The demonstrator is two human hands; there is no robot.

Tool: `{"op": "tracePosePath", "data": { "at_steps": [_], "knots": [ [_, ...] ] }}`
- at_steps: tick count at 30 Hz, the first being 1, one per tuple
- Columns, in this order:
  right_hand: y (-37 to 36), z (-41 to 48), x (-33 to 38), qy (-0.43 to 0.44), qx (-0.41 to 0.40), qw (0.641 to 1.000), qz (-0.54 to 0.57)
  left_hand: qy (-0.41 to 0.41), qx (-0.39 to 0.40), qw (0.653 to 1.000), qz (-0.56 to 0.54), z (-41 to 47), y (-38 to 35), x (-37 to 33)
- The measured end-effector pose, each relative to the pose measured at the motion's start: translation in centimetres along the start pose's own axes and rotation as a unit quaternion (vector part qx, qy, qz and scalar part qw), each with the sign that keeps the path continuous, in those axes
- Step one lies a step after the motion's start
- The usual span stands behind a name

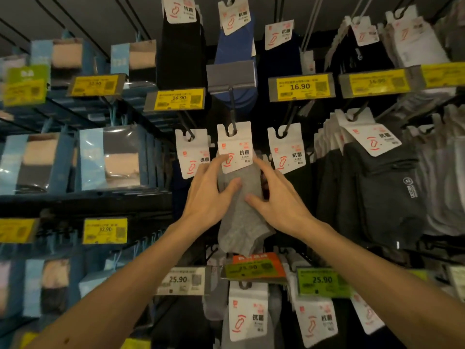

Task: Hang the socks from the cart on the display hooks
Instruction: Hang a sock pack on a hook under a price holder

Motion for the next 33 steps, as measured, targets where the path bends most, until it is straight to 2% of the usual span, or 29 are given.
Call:
{"op": "tracePosePath", "data": {
  "at_steps": [4,8,13,15,18,21,24,28,31,33],
  "knots": [
    [2.4,-4.0,0.7,0.017,-0.036,0.999,0.009,0.001,-0.006,0.997,0.073,-1.6,1.8,-2.4],
    [5.3,-9.9,0.9,0.002,-0.046,0.999,0.017,-0.055,0.000,0.992,0.110,-3.6,2.9,-7.8],
    [9.3,-22.2,-1.9,-0.052,-0.010,0.998,0.023,-0.105,0.189,0.973,0.080,-8.9,-1.9,-16.4],
    [11.2,-28.5,-3.9,-0.093,-0.010,0.996,-0.002,-0.136,0.257,0.951,0.102,-11.8,-5.8,-19.6],
    [13.4,-39.8,-7.8,-0.182,-0.010,0.982,-0.049,-0.225,0.342,0.897,0.169,-17.5,-12.8,-24.9],
    [16.0,-53.2,-11.1,-0.300,-0.009,0.951,-0.070,-0.281,0.467,0.821,0.170,-25.3,-21.3,-29.9],
    [18.5,-64.6,-12.1,-0.426,-0.019,0.902,-0.068,-0.343,0.510,0.775,0.150,-32.7,-28.0,-35.3],
    [22.4,-75.7,-12.4,-0.540,-0.024,0.838,-0.074,-0.314,0.587,0.745,0.034,-41.4,-35.8,-41.3],
    [26.4,-82.7,-12.9,-0.620,-0.075,0.775,-0.094,-0.299,0.638,0.706,-0.067,-47.9,-41.5,-46.2],
    [28.4,-85.8,-13.4,-0.663,-0.099,0.735,-0.103,-0.261,0.660,0.698,-0.099,-50.7,-44.6,-48.5]
  ]
}}
Point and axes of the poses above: each hand's wrist, its own z-axis towards the middle knuckle, its own y-axis out of the back of the hand, x = y × z, the point moved 5 cm from there along z, towards the middle knuckle, and after that the axes turned 4 degrees about x, right-handed, at the moved point
